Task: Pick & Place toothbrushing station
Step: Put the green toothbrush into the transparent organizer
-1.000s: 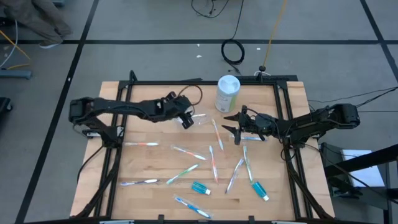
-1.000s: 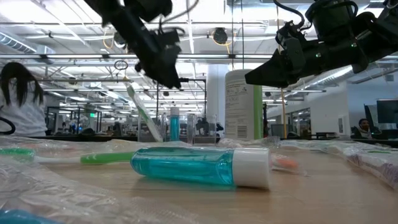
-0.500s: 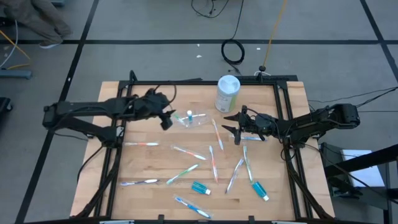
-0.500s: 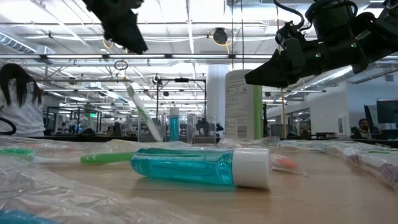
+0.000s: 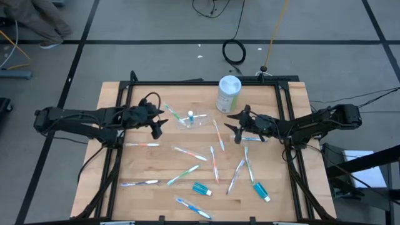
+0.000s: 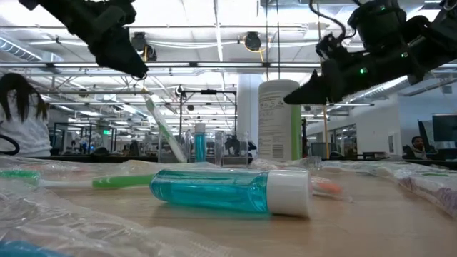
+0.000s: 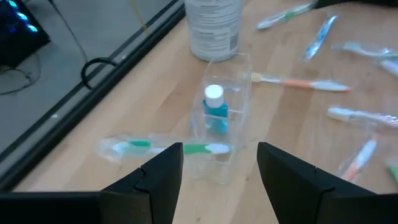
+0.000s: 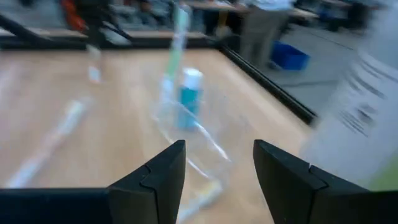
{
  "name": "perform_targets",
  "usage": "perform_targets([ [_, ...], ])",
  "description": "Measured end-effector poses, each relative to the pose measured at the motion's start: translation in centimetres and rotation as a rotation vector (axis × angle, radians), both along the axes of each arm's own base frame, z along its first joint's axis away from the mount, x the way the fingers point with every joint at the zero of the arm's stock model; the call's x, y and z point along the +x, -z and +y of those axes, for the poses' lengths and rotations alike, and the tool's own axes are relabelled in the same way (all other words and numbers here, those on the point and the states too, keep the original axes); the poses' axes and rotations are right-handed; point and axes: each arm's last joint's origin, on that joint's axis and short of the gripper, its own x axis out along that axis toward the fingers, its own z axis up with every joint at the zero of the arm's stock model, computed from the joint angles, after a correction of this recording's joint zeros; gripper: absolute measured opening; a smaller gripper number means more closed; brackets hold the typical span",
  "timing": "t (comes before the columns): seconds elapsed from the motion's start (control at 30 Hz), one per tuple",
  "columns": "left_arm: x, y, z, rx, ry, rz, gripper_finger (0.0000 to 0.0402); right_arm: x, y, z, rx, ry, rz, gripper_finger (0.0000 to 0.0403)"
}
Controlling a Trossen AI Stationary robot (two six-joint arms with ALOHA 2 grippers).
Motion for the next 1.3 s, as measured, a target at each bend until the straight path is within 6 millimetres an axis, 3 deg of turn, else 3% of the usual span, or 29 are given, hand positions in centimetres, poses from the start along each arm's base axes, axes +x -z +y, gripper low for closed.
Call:
perform_targets([
  [0.23, -0.3, 0.4, 0.0, -0.018, -0.002, -0.033, 0.0214, -1.1, 1.7, -1.2, 0.097, 0.111, 0.236, 0.0180],
  [0.57, 0.2, -0.5, -0.2, 0.033, 0.054, -0.114, 0.0214, -1.3, -1.3, -2.3, 0.233, 0.237, 0.544, 0.0180],
  [0.83, 0.2, -0.5, -0.2, 0.060, 0.070, -0.099, 0.0214, -3.5, -0.5, -2.1, 0.382, 0.384, 0.770, 0.0180],
  [1.13, 0.1, -0.5, -0.2, 0.075, 0.079, -0.089, 0.0214, -3.6, -0.3, -2.0, 0.395, 0.372, 0.795, 0.0180],
  [1.3, 0.1, -0.5, -0.2, 0.075, 0.079, -0.089, 0.0214, -3.7, -0.2, -3.1, 0.358, 0.407, 0.801, 0.0180],
])
